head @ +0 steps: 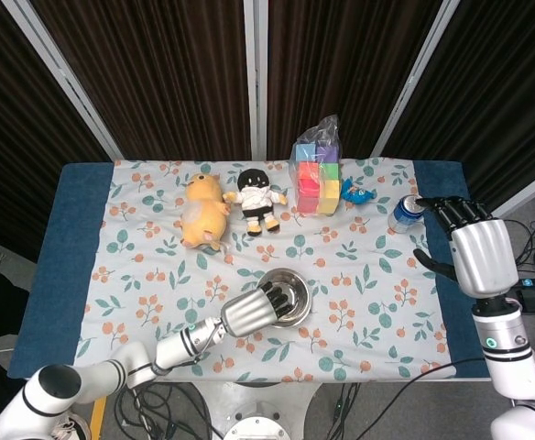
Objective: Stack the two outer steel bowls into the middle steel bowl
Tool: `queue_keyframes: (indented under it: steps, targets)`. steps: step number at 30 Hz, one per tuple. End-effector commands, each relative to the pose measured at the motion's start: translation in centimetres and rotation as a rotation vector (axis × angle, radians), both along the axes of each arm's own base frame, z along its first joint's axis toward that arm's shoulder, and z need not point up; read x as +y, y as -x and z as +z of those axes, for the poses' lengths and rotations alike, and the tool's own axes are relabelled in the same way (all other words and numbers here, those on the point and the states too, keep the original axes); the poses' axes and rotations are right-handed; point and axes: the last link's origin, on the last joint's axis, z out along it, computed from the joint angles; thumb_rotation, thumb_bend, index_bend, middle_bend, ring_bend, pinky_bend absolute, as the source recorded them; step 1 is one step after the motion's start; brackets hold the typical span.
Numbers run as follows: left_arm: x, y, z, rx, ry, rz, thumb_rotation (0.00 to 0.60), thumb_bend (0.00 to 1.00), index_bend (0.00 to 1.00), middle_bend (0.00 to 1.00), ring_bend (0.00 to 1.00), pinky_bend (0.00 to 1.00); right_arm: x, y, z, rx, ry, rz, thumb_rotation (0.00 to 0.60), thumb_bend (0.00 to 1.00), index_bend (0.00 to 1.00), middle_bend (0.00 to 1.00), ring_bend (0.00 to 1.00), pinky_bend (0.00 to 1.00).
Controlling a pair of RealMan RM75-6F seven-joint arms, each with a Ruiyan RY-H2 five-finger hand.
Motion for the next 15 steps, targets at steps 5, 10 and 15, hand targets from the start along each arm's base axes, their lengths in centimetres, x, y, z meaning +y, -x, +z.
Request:
queue_keyframes:
  steps: [5, 10, 15]
  targets:
    - [1.4, 2.2, 4.0, -0.003, -0.092, 0.048, 0.6, 0.18, 0.31, 0.45, 0.38, 0.51, 0.2, -0.2, -0.5, 0.009, -0.012, 0.007, 0.6, 0.0, 0.28, 0.37, 0.31, 0.38]
    - [0.8, 7.3, 8.9, -0.045, -0.157, 0.268, 0.6, 0.17, 0.34, 0.45, 0.38, 0.51, 0.9, 1.2, -2.5, 0.035, -0.071, -0.023, 0.6, 0.0, 0.28, 0.37, 0.31, 0.38]
    - [-2.0, 13.4, 13.0, -0.218, -0.082, 0.679, 0.6, 0.15, 0.35, 0.43, 0.36, 0.48, 3.0, 4.8, -5.9, 0.1, -0.166, -0.068, 0.6, 0.0, 0.27, 0.34, 0.29, 0.37]
